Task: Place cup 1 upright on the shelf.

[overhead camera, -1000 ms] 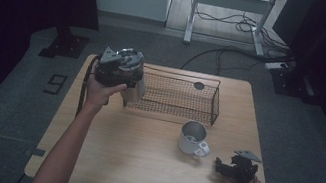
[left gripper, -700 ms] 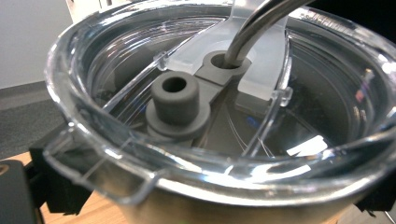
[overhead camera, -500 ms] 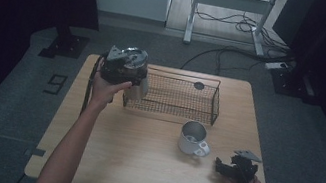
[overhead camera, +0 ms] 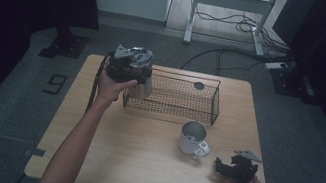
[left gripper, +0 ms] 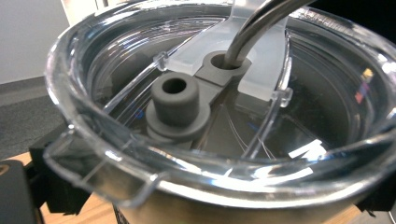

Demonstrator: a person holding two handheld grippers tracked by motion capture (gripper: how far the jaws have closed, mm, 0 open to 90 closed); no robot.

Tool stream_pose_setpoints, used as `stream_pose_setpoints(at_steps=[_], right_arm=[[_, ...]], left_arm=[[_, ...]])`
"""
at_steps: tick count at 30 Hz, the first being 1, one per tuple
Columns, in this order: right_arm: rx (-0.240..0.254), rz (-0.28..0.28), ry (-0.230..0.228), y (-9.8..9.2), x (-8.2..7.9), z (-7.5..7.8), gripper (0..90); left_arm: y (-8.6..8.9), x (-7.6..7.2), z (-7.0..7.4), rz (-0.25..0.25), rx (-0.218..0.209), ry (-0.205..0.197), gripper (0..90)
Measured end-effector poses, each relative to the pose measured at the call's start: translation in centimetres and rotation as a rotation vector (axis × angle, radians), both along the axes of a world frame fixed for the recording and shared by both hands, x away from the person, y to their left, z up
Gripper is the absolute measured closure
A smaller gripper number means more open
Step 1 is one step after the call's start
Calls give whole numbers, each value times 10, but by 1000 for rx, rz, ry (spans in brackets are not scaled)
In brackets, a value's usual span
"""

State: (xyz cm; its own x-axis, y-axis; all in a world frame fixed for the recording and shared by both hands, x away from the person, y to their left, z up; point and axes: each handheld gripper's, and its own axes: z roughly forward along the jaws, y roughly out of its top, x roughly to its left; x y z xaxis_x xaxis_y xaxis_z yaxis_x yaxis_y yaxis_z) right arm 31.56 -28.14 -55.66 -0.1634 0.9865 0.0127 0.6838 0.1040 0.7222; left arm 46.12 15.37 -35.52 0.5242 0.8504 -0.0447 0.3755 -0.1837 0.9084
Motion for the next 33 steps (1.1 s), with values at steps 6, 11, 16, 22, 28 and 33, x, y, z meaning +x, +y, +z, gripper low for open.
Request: stream_pose_setpoints(at_steps=[6,11,16,22,28,33], right_arm=[[0,0,0,0,0,0,29],[0,0,0,0,0,0,29],[-1,0,1,0,0,0,29],[0,0,0,0,0,0,29],[0,0,0,0,0,0,29],[-1,-1,1,0,0,0,29]], left_arm=[[-5,4,2,-4,5,0,41],[-8,8,1,-8,10,4,41],[-12,14,1,-10,13,9,41],[-18,20,0,-13,21,12,41],[-22,25,-3,-16,18,14,41],[-22,30,-7,-16,12,21,41]])
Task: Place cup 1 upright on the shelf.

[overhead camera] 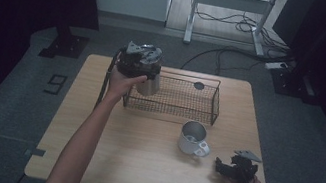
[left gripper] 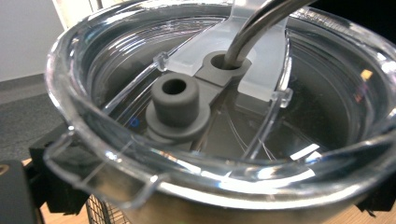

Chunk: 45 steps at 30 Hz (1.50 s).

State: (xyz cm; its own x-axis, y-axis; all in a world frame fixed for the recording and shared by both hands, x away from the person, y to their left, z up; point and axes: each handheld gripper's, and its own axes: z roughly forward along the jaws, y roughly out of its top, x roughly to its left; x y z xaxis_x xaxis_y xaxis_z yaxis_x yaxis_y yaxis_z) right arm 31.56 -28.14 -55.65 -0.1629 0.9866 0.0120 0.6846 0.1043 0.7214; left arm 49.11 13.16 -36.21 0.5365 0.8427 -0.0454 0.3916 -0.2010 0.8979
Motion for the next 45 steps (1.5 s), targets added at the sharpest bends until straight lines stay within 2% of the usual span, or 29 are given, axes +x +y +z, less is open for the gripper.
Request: stream_pose_setpoints(at_steps=[18,34,45], right_arm=[[0,1,0,0,0,0,29],[1,1,-1,0,0,0,29],[0,1,-1,0,0,0,29]], left_arm=[[-7,20,-20,8,4,30,41],[-18,29,-42,-2,27,72,41],[-18,35,-57,21,39,102,41]])
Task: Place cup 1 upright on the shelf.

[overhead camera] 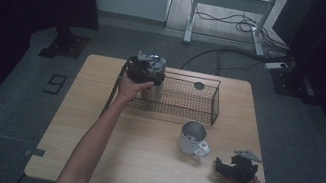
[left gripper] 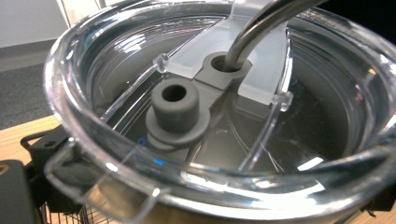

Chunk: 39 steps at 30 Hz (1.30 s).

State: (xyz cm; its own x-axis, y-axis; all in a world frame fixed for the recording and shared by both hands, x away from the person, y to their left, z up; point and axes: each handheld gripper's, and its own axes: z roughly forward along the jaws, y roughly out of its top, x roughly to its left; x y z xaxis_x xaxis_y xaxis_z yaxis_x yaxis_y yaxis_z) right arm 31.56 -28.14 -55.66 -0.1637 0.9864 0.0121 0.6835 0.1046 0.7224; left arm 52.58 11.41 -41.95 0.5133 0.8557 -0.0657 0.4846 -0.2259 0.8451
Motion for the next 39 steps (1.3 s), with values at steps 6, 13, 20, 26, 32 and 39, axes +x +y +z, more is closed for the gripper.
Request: stream_pose_setpoints(at_steps=[6,13,20,26,32,39], right_arm=[[-1,0,1,0,0,0,29],[-1,0,1,0,0,0,29],[-1,0,1,0,0,0,29],[-1,0,1,0,0,0,29],[0,0,0,0,0,0,29],[-1,0,1,0,0,0,29]], left_arm=[[0,2,-10,5,12,19,41],[-2,2,-22,8,13,40,41],[-3,2,-30,9,27,54,41],[-6,2,-35,27,38,57,40],[-8,-1,-37,23,44,56,39],[-8,-6,-39,26,50,45,38]])
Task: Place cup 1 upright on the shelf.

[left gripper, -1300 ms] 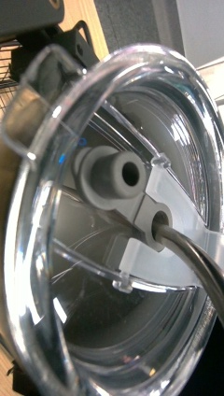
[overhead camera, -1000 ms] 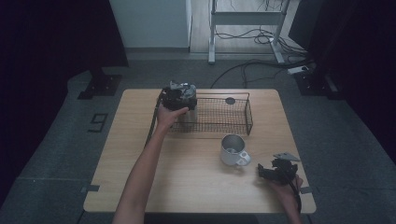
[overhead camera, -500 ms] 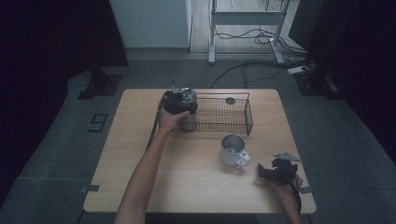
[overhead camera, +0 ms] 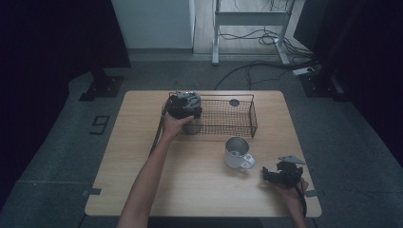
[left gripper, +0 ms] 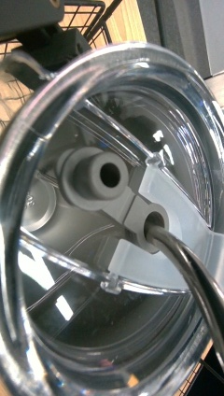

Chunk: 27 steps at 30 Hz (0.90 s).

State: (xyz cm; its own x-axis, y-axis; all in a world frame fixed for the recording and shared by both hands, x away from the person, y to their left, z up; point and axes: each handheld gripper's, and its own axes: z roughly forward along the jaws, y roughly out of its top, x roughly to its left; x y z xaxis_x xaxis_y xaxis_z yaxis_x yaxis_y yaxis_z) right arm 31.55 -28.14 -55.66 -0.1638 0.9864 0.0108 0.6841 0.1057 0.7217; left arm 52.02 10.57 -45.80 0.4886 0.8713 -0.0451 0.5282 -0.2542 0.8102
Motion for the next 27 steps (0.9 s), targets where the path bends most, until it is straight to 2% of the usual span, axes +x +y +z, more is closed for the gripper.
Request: stream_pose_setpoints(at_steps=[8,12,27], right_arm=[[0,0,0,0,0,0,29],[0,0,0,0,0,0,29],[0,0,0,0,0,0,29]], left_arm=[[1,-3,0,5,-10,4,30],[3,-5,5,-7,-40,-14,8],[14,-21,23,-3,-50,-50,1]])
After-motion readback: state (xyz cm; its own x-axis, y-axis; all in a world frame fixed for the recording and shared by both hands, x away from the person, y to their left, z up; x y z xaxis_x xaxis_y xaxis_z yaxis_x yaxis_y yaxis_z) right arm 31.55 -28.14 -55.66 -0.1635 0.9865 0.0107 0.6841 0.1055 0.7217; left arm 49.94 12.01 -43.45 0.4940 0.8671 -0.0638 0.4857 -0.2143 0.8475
